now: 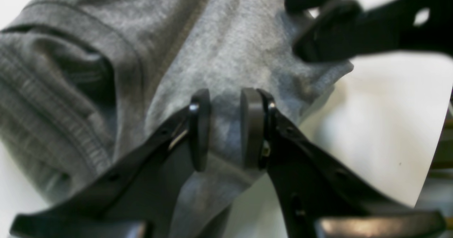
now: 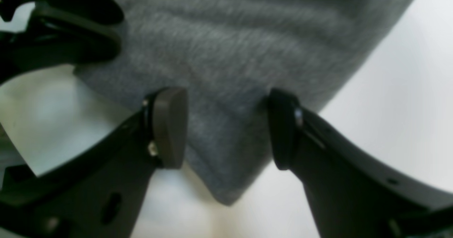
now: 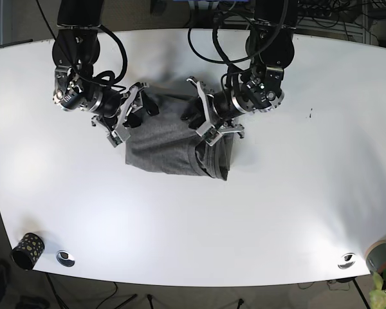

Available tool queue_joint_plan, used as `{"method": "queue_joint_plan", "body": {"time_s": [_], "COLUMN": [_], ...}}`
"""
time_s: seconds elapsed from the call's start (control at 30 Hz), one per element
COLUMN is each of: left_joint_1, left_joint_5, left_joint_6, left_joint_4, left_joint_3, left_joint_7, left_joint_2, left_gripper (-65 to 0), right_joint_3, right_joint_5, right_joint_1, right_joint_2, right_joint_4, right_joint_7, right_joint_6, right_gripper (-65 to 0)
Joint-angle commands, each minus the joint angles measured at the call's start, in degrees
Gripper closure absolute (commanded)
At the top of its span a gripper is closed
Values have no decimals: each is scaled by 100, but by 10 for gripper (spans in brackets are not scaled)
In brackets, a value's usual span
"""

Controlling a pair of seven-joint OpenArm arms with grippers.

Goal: Fold the T-shirt properly

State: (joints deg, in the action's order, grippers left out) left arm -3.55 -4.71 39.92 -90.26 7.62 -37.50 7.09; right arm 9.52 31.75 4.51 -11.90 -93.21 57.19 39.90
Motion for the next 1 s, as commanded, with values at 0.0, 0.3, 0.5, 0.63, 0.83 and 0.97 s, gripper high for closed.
{"method": "queue_joint_plan", "body": {"time_s": [0.0,0.3,0.5,0.63,0.83,0.97], "left_joint_1": [17,280,500,518,527,483], "left_joint_5": [-61,-70,-78,-421,-1133,-1212], "left_joint_6": [8,8,8,8,8,8], "left_joint_4": [-77,687,1048,345,-772,-1159], "left_joint_3": [-291,-669,-669,-678,-678,-687], "left_joint_7": [106,325,519,484,-61,-299], "left_joint_2": [-19,-863,-1180,-1408,-1777,-1751], "left_gripper": [-129,-131,-129,-129,-129,-131], "right_joint_3": [-42,-33,-33,-33,-16,-16], "right_joint_5": [-146,-849,-867,-858,-876,-929], "right_joint_1": [-69,-60,-51,-43,-95,-526], "right_joint_2": [-36,-142,-203,-203,-195,-195], "right_joint_4": [95,490,464,262,-547,-635], "right_joint_7": [-334,-756,-774,-739,-255,-229], "right_joint_6": [10,10,10,10,10,10], "right_gripper": [-342,-342,-342,-342,-342,-342]}}
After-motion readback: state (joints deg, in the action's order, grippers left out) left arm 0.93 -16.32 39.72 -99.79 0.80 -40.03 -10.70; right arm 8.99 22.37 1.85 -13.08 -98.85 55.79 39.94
